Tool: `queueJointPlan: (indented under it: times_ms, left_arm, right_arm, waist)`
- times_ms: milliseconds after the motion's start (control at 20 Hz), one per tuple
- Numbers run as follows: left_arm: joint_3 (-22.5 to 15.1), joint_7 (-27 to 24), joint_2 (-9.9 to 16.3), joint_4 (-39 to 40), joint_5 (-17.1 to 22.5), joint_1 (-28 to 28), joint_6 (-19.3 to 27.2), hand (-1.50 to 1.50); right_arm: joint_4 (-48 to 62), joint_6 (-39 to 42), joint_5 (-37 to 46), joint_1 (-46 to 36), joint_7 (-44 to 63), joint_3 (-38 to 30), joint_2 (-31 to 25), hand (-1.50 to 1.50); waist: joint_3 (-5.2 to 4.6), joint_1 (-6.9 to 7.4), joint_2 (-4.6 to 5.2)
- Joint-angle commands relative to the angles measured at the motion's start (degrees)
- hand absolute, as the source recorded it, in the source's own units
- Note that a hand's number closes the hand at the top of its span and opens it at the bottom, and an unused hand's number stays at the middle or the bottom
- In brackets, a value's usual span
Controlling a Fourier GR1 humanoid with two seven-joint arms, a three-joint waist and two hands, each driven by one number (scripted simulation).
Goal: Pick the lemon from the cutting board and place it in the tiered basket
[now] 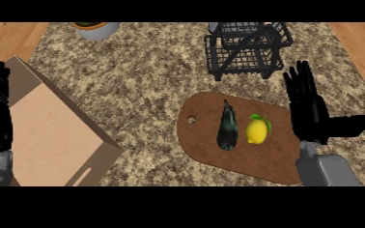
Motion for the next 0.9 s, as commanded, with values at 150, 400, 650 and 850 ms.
queueJointPlan:
  times_ms: [150,400,650,850]
  left_arm:
    - [-7.5,3.5,-7.3,-1.0,0.9,-2.6,-2.5,0.0]
    - [-13.5,7.9,-13.0,0.9,2.3,-5.8,-4.2,0.0]
    - [-16.2,6.9,-15.6,1.4,0.5,-4.2,-3.1,0.0]
    - [-16.5,8.4,-15.4,-1.0,0.4,-2.8,-2.9,0.0]
  right_arm:
    - [-9.0,2.0,-5.1,1.7,-2.1,-10.1,-6.2,1.5]
    - [-2.8,-1.1,-8.7,7.5,-2.3,-17.6,-5.2,-1.5]
    - [-8.9,23.0,-18.4,16.9,-7.7,-13.5,-2.2,-1.5]
    - [-18.4,27.4,-14.3,27.5,-8.9,-14.7,-7.7,-1.5]
  waist:
    - [-0.79,-1.18,0.63]
    - [-0.71,-1.92,1.15]
    - [-0.7,-0.77,0.91]
    - [-0.79,-0.94,0.68]
